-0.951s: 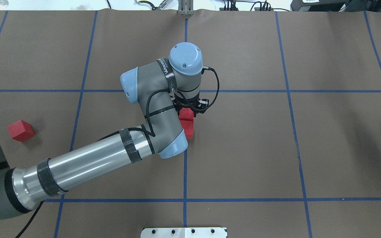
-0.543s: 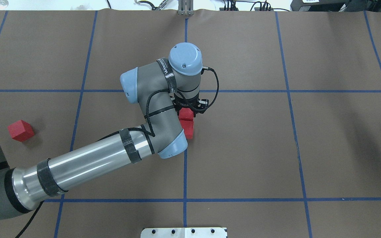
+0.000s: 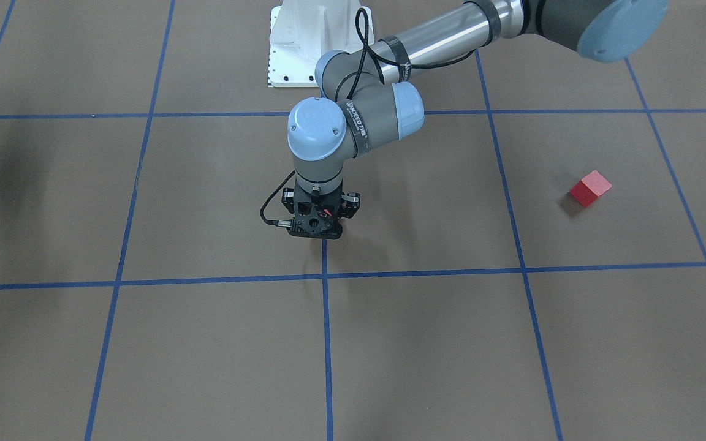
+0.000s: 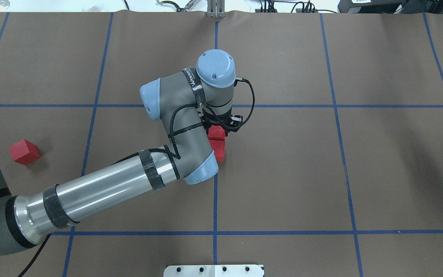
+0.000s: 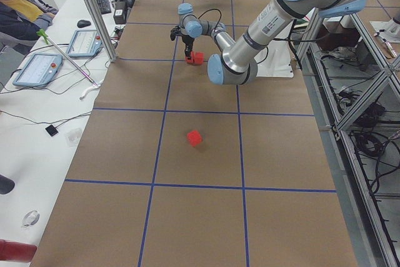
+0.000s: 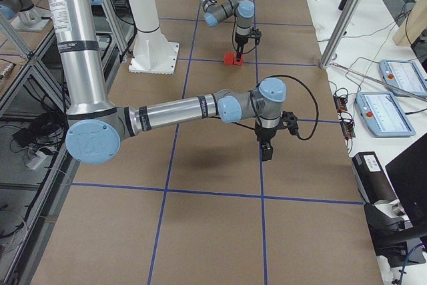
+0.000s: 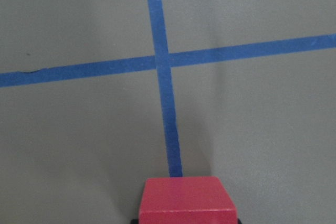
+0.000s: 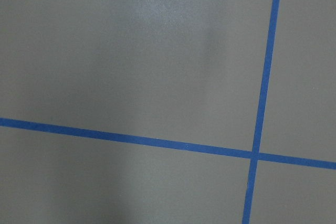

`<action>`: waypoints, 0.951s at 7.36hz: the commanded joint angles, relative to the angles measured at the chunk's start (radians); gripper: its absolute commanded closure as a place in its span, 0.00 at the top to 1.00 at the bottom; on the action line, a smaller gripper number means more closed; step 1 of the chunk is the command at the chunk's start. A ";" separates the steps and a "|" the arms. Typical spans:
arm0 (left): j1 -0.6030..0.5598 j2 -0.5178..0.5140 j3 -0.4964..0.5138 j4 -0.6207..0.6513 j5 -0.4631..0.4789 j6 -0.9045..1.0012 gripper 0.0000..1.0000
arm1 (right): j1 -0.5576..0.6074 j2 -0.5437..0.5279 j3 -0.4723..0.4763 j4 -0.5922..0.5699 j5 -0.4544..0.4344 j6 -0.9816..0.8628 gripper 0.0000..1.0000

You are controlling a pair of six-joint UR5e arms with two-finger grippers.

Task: Form red blocks into L shape at center
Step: 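Lower the red cube against the center cube's far side, adjusting position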

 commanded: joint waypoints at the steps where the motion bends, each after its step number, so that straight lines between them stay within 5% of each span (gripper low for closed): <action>1: 0.000 0.000 0.000 0.000 0.000 0.000 0.50 | 0.002 -0.001 0.000 0.000 0.000 0.000 0.99; 7: 0.000 0.001 0.000 0.000 0.000 0.000 0.58 | 0.002 0.001 0.000 0.000 0.000 0.000 0.99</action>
